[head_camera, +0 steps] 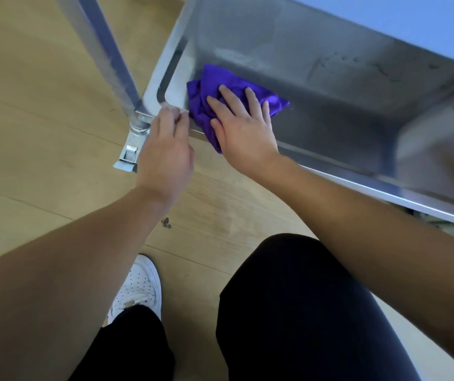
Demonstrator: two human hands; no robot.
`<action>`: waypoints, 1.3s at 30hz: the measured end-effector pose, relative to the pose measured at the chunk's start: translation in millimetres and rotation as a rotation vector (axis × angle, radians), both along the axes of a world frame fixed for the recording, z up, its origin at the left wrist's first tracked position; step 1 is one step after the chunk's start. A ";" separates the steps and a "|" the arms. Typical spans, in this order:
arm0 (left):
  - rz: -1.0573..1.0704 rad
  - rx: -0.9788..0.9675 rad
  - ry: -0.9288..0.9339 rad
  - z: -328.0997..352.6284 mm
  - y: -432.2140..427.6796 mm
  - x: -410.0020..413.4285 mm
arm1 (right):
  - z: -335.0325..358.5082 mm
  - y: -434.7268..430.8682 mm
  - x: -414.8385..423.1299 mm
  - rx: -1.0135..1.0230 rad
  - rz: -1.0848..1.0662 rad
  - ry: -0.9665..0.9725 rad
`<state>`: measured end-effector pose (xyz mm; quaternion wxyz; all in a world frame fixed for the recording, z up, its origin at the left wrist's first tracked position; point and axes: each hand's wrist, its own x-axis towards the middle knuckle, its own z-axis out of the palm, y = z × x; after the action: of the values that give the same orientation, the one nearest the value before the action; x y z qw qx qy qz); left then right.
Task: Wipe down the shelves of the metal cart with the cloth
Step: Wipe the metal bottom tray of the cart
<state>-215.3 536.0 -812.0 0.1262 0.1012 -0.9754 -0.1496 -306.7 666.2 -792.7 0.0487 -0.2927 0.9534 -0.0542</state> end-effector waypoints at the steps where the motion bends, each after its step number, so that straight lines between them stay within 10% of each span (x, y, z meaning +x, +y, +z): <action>1: 0.000 -0.010 -0.022 0.0 1.4 0.6 | 0.4 -14.1 -10.4 -0.015 0.002 -0.031; 10: 0.052 -0.107 -0.112 12.9 12.5 -14.0 | -1.6 -45.8 -52.0 -0.059 -0.040 -0.050; 39: -0.665 -0.025 0.065 10.0 258.8 -90.6 | -10.5 383.3 -47.9 -0.071 -0.861 0.081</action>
<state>-305.9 794.8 -801.9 0.1029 -0.2288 -0.9523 -0.1739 -354.6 1049.5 -803.2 -0.0258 0.1282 0.9872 -0.0909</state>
